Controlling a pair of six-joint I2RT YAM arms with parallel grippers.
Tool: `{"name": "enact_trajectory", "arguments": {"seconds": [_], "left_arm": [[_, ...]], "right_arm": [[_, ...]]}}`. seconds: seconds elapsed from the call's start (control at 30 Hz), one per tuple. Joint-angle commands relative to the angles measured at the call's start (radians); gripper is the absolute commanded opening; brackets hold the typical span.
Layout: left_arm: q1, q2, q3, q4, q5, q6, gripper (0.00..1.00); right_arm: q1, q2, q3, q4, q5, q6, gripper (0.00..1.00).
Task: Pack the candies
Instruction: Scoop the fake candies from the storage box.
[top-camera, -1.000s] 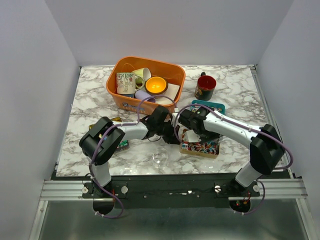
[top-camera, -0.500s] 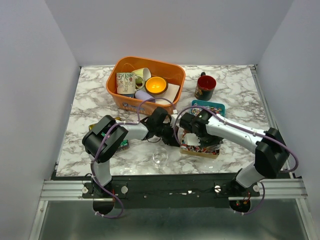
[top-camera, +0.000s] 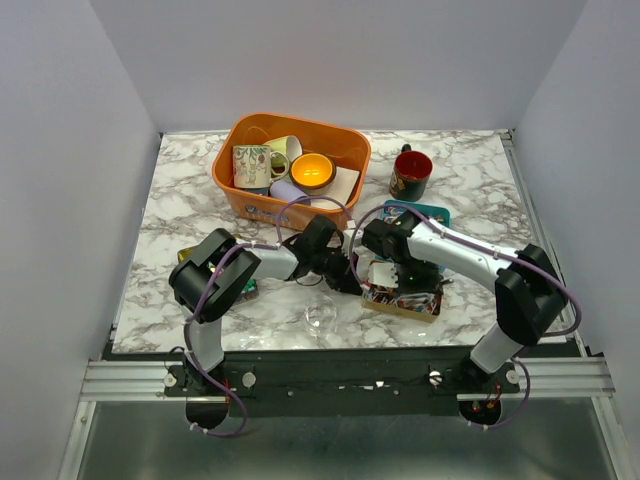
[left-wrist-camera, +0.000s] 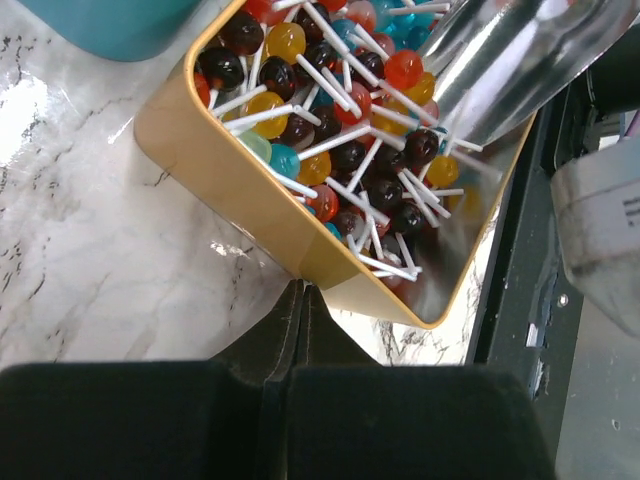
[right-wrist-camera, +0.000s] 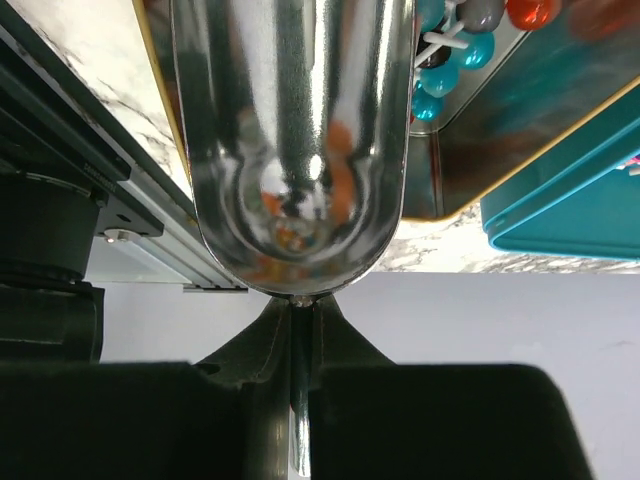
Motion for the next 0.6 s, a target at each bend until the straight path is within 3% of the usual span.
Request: {"name": "enact_trajectory", "arguments": {"seconds": [0.0,0.33,0.57], "left_arm": [[-0.012,0.019,0.032,0.046,0.056,-0.028,0.00],[0.009,0.030,0.023,0.089,0.069,-0.102,0.00],[0.038,0.045,0.010,0.149,0.082,-0.171,0.00]], "right_arm": [[0.000,0.053,0.053,-0.014,-0.041,0.024,0.01],[0.000,0.133,0.144,0.074,-0.069,0.052,0.01],[0.000,0.089,0.074,0.159,-0.140,0.079,0.01]]}}
